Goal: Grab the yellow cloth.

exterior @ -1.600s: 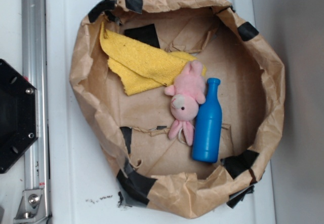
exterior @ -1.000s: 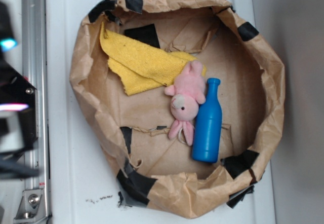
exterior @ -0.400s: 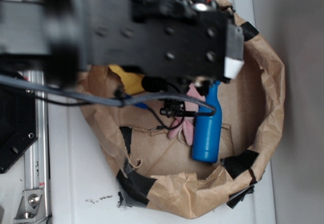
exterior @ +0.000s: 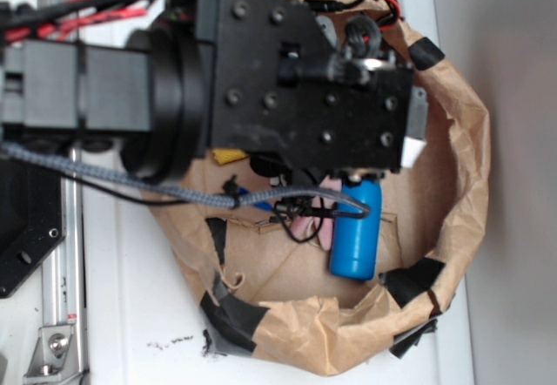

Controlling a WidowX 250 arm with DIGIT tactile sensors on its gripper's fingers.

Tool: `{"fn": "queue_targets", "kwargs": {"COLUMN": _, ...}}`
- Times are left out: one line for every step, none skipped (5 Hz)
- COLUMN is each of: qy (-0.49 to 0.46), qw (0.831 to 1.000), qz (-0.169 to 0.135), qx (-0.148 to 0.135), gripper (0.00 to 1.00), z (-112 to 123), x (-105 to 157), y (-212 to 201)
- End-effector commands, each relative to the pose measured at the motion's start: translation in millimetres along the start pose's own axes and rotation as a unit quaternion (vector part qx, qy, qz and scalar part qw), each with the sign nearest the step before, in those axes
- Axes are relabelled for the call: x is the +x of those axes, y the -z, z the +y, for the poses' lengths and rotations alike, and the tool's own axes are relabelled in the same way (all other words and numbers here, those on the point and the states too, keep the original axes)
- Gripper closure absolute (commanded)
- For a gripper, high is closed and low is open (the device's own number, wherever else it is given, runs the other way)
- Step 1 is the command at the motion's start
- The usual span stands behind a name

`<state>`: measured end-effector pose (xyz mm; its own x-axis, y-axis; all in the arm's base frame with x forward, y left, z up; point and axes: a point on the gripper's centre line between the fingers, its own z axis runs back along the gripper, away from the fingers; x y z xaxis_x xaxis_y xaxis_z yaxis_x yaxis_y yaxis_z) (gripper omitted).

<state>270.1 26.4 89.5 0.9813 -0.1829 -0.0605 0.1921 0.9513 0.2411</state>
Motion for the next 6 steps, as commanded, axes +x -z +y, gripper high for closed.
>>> {"fn": "queue_targets", "kwargs": {"qy": 0.030, "qw": 0.999, "qz": -0.034, "qx": -0.005, "gripper": 0.00, "z": -6.8, "x": -27.9, "y": 28.9}}
{"fn": "queue_targets", "kwargs": {"qy": 0.020, "qw": 0.998, "qz": -0.052, "qx": -0.015, "gripper": 0.00, "z": 1.5, "x": -50.8, "y": 33.5}}
{"fn": "queue_targets", "kwargs": {"qy": 0.025, "qw": 0.998, "qz": -0.021, "qx": -0.044, "gripper": 0.00, "z": -8.0, "x": -63.3, "y": 58.6}}
{"fn": "queue_targets", "kwargs": {"qy": -0.003, "qw": 0.999, "qz": -0.007, "qx": -0.032, "gripper": 0.95, "z": -6.1, "x": -66.2, "y": 68.6}}
{"fn": "queue_targets", "kwargs": {"qy": -0.022, "qw": 0.999, "qz": -0.009, "qx": -0.022, "gripper": 1.00, "z": 8.4, "x": -67.8, "y": 71.8}}
{"fn": "queue_targets", "kwargs": {"qy": -0.035, "qw": 0.999, "qz": -0.009, "qx": 0.001, "gripper": 1.00, "z": 10.1, "x": -63.9, "y": 66.2}}
